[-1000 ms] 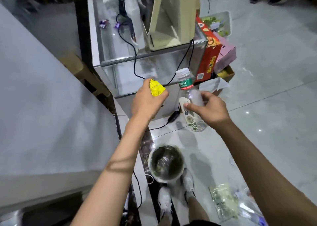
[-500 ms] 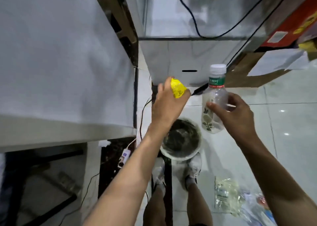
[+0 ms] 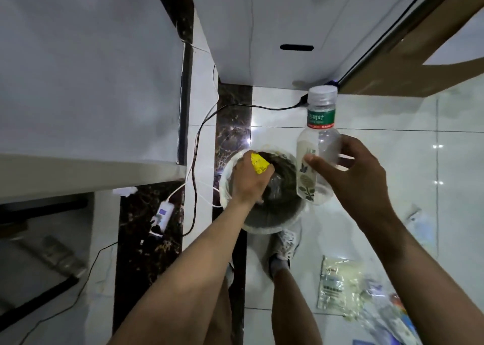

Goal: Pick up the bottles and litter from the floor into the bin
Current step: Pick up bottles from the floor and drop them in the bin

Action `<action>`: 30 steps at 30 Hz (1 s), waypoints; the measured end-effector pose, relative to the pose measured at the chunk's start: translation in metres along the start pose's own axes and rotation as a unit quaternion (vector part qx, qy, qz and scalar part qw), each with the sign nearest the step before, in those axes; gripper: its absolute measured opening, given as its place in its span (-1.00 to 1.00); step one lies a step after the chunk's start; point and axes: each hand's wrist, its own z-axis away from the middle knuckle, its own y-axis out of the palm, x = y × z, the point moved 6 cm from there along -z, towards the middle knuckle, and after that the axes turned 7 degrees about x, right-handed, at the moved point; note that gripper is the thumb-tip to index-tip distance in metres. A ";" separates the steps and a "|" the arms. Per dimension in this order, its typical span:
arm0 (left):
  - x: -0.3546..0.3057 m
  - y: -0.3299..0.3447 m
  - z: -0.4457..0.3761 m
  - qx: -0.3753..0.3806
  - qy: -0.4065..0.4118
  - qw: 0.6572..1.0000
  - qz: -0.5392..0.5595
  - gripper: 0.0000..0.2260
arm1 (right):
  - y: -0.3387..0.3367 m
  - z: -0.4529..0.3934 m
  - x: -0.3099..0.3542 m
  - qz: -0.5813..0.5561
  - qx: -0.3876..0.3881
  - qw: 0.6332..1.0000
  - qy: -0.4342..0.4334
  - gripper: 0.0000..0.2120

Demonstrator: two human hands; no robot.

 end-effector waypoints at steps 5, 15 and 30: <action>0.032 0.032 -0.029 0.010 -0.057 0.998 0.008 -0.30 | 0.027 -0.025 -0.039 -0.003 0.019 1.000 0.006 -0.44; 0.039 0.026 -0.034 -0.072 -0.061 0.995 0.028 -0.44 | 0.048 -0.036 -0.070 0.004 0.031 0.999 0.028 -0.47; -0.022 -0.076 -0.003 -0.047 0.001 0.996 -0.069 -0.64 | 0.077 -0.019 -0.040 -0.023 0.035 0.997 0.071 -0.39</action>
